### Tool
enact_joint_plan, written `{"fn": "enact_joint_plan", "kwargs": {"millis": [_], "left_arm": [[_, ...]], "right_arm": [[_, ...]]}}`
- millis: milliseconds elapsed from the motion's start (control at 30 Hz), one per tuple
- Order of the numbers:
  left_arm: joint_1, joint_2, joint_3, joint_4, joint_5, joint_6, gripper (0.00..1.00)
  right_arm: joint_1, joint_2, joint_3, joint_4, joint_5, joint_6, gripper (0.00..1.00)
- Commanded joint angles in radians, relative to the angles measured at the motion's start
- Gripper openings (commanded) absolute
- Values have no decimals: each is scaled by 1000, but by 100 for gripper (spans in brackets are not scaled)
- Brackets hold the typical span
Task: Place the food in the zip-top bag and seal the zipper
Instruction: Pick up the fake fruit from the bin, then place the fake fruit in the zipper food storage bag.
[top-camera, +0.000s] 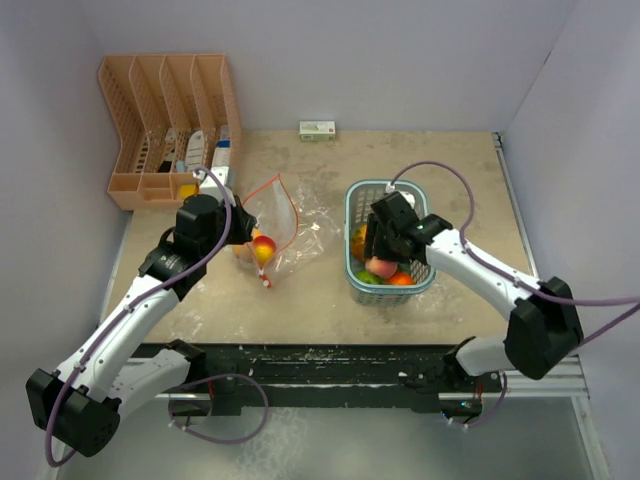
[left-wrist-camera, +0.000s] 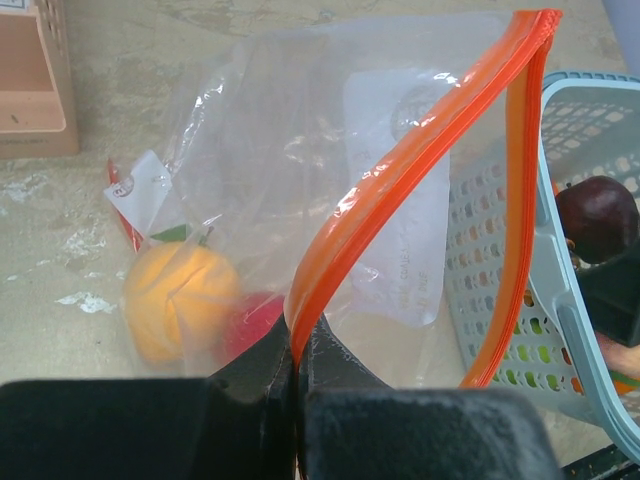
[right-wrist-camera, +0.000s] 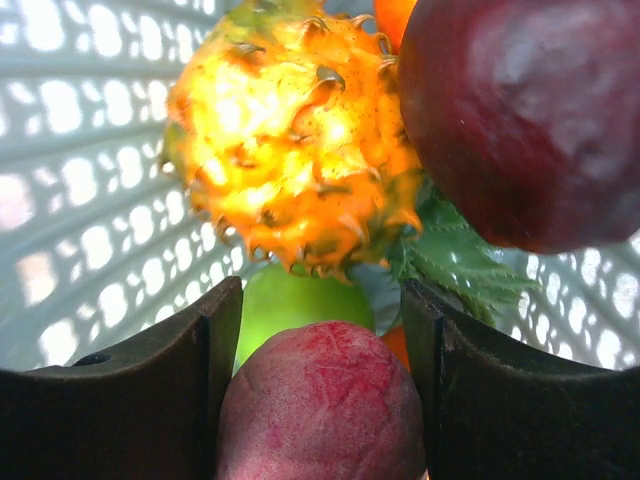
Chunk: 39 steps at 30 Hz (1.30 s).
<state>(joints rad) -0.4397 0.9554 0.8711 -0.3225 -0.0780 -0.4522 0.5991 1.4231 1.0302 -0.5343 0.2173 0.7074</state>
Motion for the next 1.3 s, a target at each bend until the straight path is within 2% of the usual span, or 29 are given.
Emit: {"fn": "enact_joint_plan", "kwargs": {"millis": [0, 167, 267, 433, 500, 733, 1067, 1167, 1267], "left_arm": [[2, -20, 9, 23, -6, 10, 0], [2, -20, 4, 17, -17, 11, 0], [2, -12, -3, 17, -20, 11, 0], [2, -7, 0, 19, -22, 10, 0], [2, -7, 3, 15, -22, 7, 0], [2, -7, 11, 4, -10, 6, 0], [2, -8, 29, 5, 7, 1, 0], [2, -5, 34, 10, 27, -7, 0], [2, -1, 27, 18, 40, -19, 0]], "right_arm": [[2, -132, 77, -64, 24, -4, 16], [2, -216, 144, -85, 20, -34, 15], [1, -255, 171, -37, -22, -82, 13], [12, -269, 202, 179, -267, -110, 10], [43, -244, 219, 257, -295, -95, 10], [206, -26, 392, 418, -289, -93, 10], [243, 112, 429, 565, -304, -17, 10], [255, 153, 423, 608, -267, 18, 10], [283, 186, 426, 634, -156, 35, 10]]}}
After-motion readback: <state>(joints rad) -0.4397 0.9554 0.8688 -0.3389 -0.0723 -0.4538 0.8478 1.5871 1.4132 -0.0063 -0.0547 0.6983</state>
